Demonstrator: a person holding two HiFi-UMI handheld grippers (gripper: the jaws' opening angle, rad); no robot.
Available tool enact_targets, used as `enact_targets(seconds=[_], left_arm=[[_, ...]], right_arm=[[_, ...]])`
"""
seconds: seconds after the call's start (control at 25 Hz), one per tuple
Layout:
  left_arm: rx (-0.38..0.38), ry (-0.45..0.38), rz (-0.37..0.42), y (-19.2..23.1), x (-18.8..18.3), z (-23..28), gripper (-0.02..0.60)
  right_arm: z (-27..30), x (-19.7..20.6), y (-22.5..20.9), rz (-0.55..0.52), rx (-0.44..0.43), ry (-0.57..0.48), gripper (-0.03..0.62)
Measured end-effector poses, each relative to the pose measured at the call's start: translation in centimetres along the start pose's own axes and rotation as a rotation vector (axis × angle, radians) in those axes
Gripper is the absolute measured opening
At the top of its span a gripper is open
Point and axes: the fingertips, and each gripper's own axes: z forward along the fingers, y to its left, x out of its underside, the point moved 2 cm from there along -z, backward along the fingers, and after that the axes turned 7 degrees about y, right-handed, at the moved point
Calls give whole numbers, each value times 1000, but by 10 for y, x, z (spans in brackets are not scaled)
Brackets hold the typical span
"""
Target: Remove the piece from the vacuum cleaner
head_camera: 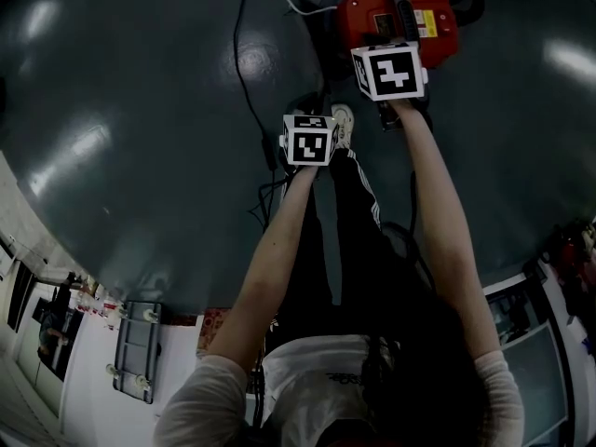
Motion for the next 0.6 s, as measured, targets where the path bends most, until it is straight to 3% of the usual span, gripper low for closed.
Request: enact_targets(seconds=[0.6], left_arm=[[-86,-64,-134,62,29,-42,22]], right_arm=[[-1,0,-1,2,30,-16,26]])
